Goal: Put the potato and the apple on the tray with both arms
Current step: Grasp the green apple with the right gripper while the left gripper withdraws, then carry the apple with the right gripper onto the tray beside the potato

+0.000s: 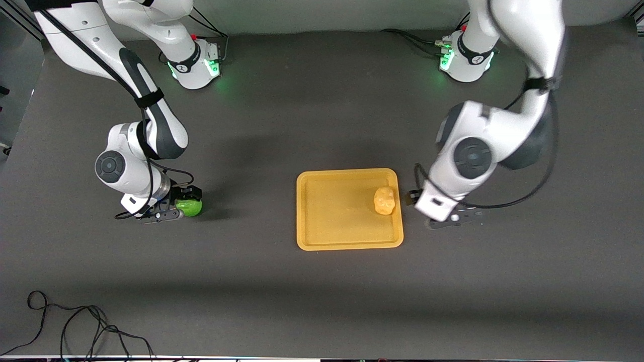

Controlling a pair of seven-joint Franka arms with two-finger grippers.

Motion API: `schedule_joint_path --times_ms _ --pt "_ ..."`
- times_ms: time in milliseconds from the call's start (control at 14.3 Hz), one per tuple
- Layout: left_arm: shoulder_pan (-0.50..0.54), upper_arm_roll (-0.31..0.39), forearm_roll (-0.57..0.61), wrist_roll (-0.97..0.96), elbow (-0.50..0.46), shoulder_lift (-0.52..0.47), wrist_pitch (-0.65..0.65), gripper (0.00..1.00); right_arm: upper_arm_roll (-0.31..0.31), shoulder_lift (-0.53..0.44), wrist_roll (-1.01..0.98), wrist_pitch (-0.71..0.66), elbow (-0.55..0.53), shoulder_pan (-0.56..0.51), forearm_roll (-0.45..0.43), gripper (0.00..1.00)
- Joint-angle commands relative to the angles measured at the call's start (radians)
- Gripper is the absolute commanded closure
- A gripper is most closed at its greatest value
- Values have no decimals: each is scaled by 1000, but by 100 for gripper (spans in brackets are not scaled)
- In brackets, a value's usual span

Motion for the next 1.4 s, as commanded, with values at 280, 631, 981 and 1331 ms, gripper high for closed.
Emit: schedule_joint_path --times_ms 280,631,981,1331 --pt "253 -8 2 351 -34 -261 -173 0 -6 69 -1 80 5 1 8 22" --pt "400 -8 4 443 -34 -367 -211 0 0 26 77 61 28 9 12 65" --pt "424 -8 46 469 -37 -382 -223 0 4 10 313 -300 319 186 21 67" --pt "435 -7 51 468 -36 -382 -228 0 3 188 546 -311 621 380 184 67"
